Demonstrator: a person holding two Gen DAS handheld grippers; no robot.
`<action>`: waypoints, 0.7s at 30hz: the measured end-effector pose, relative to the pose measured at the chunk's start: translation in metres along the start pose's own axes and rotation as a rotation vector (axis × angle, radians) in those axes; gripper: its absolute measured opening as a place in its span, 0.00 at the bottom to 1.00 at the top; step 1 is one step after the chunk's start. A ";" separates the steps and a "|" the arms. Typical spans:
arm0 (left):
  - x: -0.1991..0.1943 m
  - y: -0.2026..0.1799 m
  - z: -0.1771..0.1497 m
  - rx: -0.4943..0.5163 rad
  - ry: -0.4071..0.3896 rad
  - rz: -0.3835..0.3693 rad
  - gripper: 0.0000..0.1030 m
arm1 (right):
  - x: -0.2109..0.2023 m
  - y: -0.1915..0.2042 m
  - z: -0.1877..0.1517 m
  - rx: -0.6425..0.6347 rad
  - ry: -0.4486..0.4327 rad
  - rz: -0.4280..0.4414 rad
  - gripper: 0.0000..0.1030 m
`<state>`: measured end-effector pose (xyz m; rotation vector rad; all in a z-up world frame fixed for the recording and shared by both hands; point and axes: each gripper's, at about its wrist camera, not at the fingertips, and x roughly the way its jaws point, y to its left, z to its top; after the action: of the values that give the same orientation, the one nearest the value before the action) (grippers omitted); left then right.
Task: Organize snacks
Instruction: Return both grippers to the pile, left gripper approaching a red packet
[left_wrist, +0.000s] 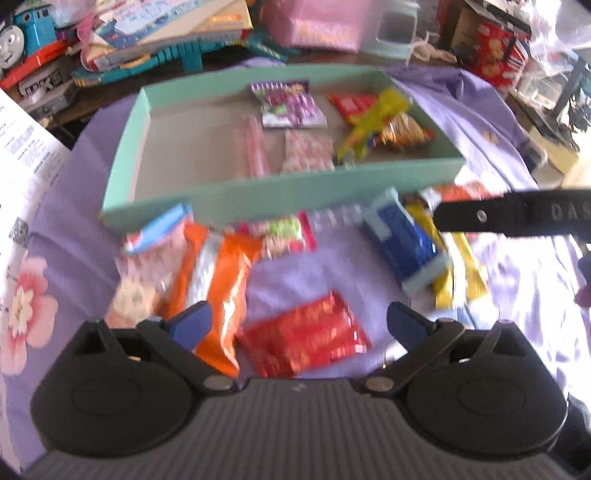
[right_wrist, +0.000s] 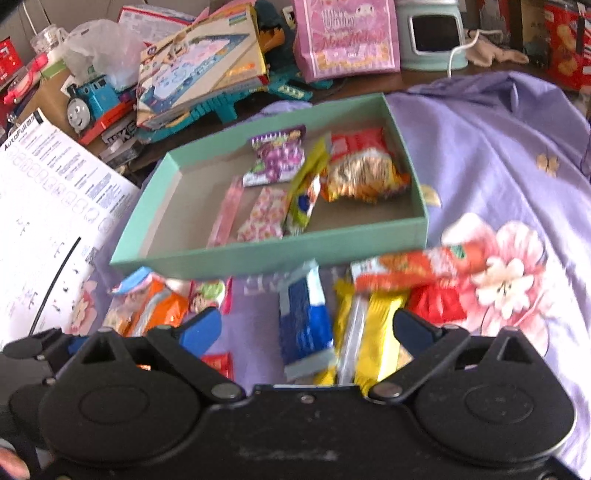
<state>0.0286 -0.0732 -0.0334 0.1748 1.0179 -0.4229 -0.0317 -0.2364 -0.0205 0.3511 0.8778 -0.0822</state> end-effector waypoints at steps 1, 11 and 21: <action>0.001 0.000 -0.004 0.004 0.006 -0.002 1.00 | 0.001 0.001 -0.001 -0.002 0.007 0.001 0.96; 0.023 0.008 -0.021 -0.037 0.099 -0.065 0.62 | 0.015 0.006 -0.011 -0.005 0.039 0.002 0.83; 0.049 -0.006 -0.004 0.000 0.079 -0.016 0.69 | 0.027 0.005 -0.003 -0.020 0.046 -0.007 0.78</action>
<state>0.0450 -0.0901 -0.0772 0.1850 1.0976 -0.4329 -0.0150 -0.2290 -0.0417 0.3324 0.9245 -0.0723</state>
